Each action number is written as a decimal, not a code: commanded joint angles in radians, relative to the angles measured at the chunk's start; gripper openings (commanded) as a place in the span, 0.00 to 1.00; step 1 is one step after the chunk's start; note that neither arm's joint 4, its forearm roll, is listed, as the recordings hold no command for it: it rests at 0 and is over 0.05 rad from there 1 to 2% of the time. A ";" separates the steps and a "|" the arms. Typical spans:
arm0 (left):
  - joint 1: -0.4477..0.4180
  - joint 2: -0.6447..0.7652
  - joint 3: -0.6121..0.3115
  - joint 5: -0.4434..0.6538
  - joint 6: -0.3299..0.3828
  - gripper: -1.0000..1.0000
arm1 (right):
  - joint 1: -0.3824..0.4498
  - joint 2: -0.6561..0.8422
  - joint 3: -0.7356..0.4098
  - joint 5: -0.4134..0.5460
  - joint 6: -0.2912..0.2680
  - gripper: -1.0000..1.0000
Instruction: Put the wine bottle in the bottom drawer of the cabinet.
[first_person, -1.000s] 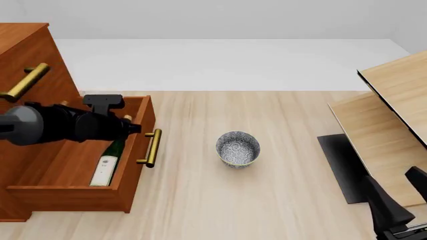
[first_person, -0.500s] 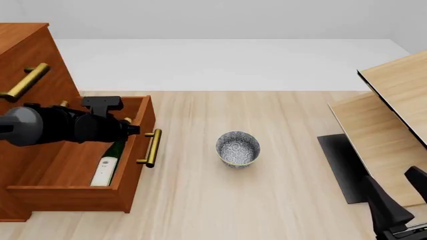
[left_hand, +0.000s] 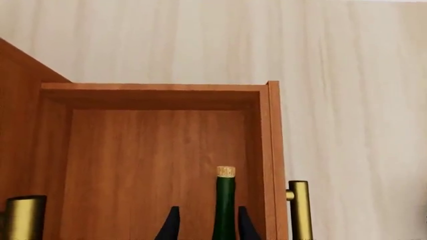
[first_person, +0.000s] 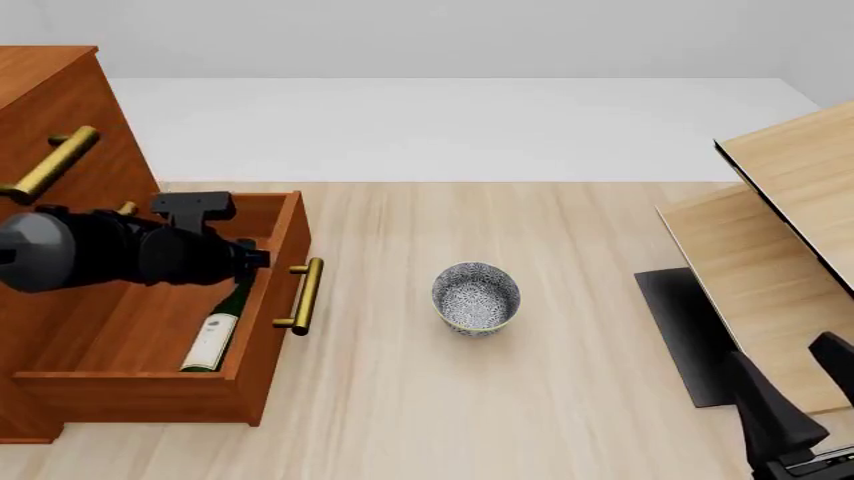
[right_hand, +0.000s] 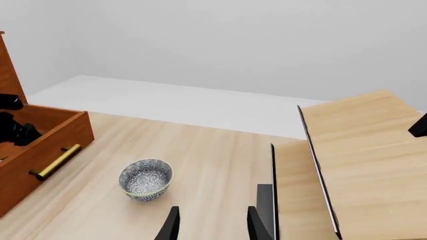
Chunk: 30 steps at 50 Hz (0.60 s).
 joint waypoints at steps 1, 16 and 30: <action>-0.040 -0.024 -0.003 0.013 0.094 1.00 | 0.000 -0.001 -0.002 0.002 0.000 1.00; -0.015 -0.079 -0.038 0.064 0.127 1.00 | 0.004 -0.002 -0.001 -0.001 0.003 1.00; -0.002 -0.154 -0.092 0.150 0.160 1.00 | 0.012 0.012 -0.011 -0.015 0.002 1.00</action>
